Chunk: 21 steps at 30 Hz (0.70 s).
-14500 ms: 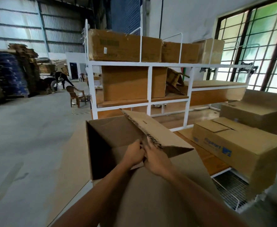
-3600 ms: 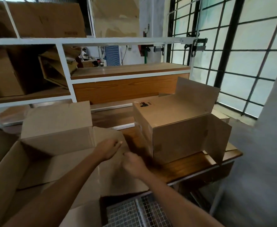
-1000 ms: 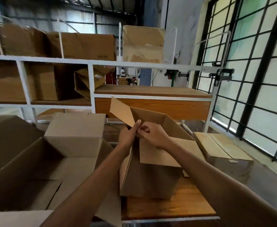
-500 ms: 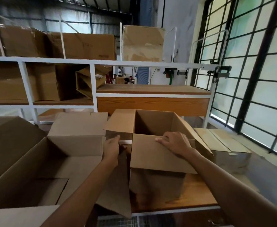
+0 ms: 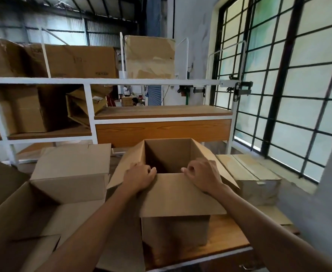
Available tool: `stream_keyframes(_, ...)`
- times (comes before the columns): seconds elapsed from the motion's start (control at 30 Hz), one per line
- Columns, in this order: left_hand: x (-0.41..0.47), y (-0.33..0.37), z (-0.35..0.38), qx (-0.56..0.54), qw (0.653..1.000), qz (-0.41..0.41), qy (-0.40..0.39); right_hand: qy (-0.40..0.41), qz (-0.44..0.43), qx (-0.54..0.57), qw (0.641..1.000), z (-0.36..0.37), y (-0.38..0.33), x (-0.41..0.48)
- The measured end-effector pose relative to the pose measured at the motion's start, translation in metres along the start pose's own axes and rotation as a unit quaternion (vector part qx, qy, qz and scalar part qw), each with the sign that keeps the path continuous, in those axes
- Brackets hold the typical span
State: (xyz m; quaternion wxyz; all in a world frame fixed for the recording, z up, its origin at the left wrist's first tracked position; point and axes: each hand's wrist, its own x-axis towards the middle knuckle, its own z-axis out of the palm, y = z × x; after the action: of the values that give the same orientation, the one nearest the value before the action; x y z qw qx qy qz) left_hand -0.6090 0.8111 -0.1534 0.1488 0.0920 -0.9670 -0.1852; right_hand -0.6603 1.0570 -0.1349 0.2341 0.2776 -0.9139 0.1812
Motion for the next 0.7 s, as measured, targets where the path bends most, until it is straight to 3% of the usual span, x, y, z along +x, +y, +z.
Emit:
stream_keyframes(0.1,0.023,0.005,-0.011,0.049,0.997,-0.002,-0.054,-0.038,0.096,-0.044,0.994,-0.004,0.027,0.015)
stream_keyframes(0.2,0.042,0.003,-0.007,0.024,0.993,-0.045,-0.106,-0.1,0.203,0.077,0.971,0.001,0.037,0.016)
stream_keyframes(0.3,0.052,-0.001,0.002,-0.002,0.989,-0.062,-0.134,-0.068,0.196,0.16,0.965,0.01,0.042,0.016)
stream_keyframes(0.7,0.034,0.011,0.001,0.004,0.996,-0.092,0.001,-0.084,0.145,0.214,0.962,0.019,0.058,0.022)
